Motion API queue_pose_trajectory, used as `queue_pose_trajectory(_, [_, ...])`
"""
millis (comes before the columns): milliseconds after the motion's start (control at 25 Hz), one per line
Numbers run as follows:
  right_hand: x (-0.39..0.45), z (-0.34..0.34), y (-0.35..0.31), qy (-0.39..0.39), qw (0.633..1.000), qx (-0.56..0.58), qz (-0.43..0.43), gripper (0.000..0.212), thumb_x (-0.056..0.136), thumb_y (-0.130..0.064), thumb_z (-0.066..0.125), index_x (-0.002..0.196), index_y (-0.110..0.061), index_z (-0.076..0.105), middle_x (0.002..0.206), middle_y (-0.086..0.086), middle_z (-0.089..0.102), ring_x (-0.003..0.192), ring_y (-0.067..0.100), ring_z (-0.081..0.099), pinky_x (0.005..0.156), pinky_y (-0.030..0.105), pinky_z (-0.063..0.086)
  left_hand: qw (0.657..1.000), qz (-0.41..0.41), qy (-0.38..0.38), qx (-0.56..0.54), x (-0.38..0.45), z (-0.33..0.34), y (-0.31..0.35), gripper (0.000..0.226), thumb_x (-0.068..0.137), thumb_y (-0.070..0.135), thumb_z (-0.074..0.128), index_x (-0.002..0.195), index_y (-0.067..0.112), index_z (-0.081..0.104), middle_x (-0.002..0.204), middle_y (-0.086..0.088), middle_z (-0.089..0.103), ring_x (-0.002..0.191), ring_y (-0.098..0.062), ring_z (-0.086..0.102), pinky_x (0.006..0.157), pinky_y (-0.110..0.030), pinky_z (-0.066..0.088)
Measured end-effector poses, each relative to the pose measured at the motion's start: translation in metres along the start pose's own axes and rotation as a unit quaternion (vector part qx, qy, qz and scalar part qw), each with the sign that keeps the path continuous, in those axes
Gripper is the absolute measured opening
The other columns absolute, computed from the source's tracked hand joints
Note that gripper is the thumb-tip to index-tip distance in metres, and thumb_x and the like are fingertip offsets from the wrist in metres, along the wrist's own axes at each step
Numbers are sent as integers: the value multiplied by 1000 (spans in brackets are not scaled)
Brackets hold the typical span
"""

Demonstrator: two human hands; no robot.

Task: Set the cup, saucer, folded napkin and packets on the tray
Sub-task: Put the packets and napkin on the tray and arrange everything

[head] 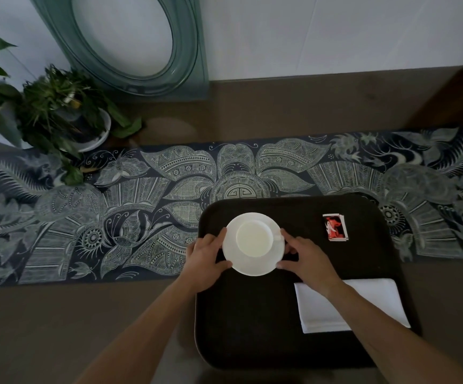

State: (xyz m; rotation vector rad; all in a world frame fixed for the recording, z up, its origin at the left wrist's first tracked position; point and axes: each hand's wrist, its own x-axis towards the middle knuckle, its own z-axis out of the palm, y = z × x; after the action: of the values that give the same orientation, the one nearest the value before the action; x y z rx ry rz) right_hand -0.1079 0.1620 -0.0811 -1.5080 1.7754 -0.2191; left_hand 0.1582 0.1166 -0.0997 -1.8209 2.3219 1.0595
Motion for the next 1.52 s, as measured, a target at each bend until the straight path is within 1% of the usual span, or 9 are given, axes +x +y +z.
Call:
queue_pose_trajectory(160, [-5,6,-2,35,998,54,5,87,76,-34,79,148,-33,31,95,-19,58,101,5,50,87,26,40,1000,-2,-9,1,7,-5,3,88,85,40,66,153,34,11,130,2,42,129,-20,34,113,-46,11])
queue_pose_trajectory(240, [-6,7,-2,42,996,72,11,87,74,-32,81,147,-32,34,92,-19,59,100,4,50,86,26,39,1000,-1,-12,0,10,-7,4,88,85,38,66,153,34,11,131,1,42,130,-20,34,113,-45,11])
queue_pose_trajectory(400, [-4,3,-2,34,996,82,14,85,73,-30,82,145,-31,36,93,-17,60,100,4,51,87,27,40,1000,-7,-5,-11,6,-4,4,86,87,37,65,153,34,10,129,2,42,129,-20,34,114,-45,9])
queue_pose_trajectory(800, [-3,-1,2,13,995,98,23,84,73,-26,83,143,-33,36,97,-13,60,99,4,54,90,27,40,1000,-3,3,1,1,3,8,85,88,40,63,153,34,9,133,4,39,127,-20,32,114,-46,9])
queue_pose_trajectory(960, [-5,-2,8,11,993,116,26,83,73,-25,83,142,-34,37,97,-12,59,97,2,55,86,25,41,1000,1,1,-2,2,4,11,85,88,40,63,153,36,9,134,6,38,125,-19,30,113,-48,10])
queue_pose_trajectory(1120, [-4,-2,10,7,992,126,23,83,74,-23,82,142,-34,37,98,-12,59,96,3,55,86,25,42,1000,0,-4,12,3,4,12,84,89,42,61,153,35,8,135,6,38,125,-20,31,113,-49,12])
queue_pose_trajectory(1280, [-1,-8,10,-8,993,119,17,83,74,-21,82,143,-32,37,99,-10,59,94,4,57,78,17,41,1000,-9,-7,19,1,7,15,84,90,44,59,153,35,5,135,6,36,125,-20,29,115,-50,10])
queue_pose_trajectory(1400, [-3,-7,9,-4,993,114,19,82,74,-22,82,143,-30,37,98,-11,58,93,3,56,74,14,40,1000,-12,-19,17,3,3,17,84,90,41,60,153,35,5,137,5,36,125,-20,29,115,-49,11])
queue_pose_trajectory(1520, [-6,-4,7,3,993,112,22,82,76,-22,81,145,-28,36,99,-11,57,94,3,55,77,15,38,1000,-9,-24,12,4,-1,19,83,91,39,60,153,35,5,137,5,36,126,-20,30,114,-48,10])
